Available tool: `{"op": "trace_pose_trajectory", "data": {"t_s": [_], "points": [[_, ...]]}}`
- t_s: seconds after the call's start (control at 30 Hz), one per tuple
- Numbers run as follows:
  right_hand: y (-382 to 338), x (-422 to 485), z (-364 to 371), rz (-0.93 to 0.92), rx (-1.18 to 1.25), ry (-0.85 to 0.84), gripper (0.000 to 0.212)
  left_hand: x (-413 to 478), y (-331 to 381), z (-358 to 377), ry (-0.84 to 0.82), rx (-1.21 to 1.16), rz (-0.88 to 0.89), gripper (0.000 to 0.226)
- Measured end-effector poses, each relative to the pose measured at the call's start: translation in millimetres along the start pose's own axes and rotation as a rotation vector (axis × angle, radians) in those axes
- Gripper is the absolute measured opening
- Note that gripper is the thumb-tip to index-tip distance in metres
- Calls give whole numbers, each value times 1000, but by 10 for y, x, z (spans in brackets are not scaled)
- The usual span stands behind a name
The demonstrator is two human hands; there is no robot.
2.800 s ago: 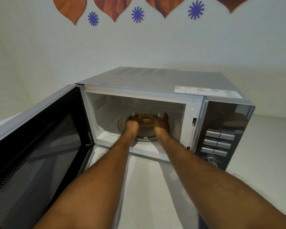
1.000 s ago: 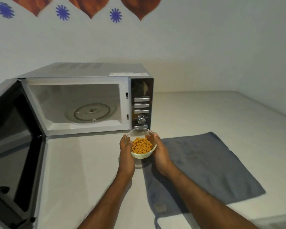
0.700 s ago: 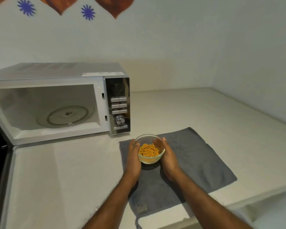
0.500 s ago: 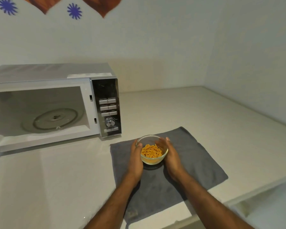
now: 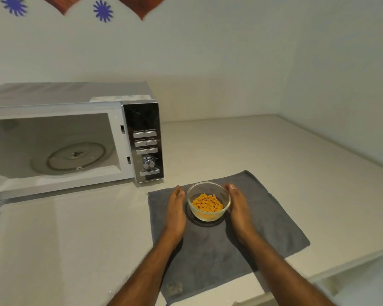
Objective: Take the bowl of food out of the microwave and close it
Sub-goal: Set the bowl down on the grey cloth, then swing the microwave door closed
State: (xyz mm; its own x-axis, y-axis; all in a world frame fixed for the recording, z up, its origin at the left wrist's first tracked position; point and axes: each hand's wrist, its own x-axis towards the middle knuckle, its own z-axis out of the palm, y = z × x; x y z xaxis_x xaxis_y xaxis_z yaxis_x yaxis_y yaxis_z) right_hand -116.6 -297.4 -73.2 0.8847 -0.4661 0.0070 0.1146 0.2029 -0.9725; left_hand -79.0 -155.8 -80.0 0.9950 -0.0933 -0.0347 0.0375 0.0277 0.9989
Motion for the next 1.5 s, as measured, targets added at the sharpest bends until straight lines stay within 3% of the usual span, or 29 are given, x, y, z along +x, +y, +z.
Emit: {"op": "trace_pose_trajectory", "data": {"t_s": [0.13,0.27,0.4,0.57,0.7,1.03,1.2,1.27,1.33,1.43,1.5], "points": [[-169,-22,-34,-289,-249,106,33,-25,41,-284,18,25,15,45],[-273,-127,183,-502,-309,33,29,-118,109,-682,94,131,89,38],[-190,-319,599,-494,-356,-138,39,-312,198,-1071,156,225,184,39],[41,-575,1116,-509,-381,-294,32,-632,310,-1534,255,496,336,52],[170,-816,1490,-515,-403,-421,28,-917,420,-1817,356,588,451,49],[82,-1521,2124,-815,-217,-633,25,-1761,798,-2269,562,710,1172,25],[-99,-1800,2303,-954,-96,-672,26,-2159,1135,-2606,805,714,1425,21],[-161,-1889,2359,-981,-20,-688,27,-2234,1201,-2876,966,715,1384,24],[-204,-1977,2404,-998,36,-701,27,-2252,1205,-3141,1053,696,1198,35],[-235,-2065,2454,-1007,80,-719,29,-2244,1140,-3316,959,570,905,52],[-237,-2104,2473,-1010,81,-727,30,-2239,1096,-3305,849,468,831,53]]}}
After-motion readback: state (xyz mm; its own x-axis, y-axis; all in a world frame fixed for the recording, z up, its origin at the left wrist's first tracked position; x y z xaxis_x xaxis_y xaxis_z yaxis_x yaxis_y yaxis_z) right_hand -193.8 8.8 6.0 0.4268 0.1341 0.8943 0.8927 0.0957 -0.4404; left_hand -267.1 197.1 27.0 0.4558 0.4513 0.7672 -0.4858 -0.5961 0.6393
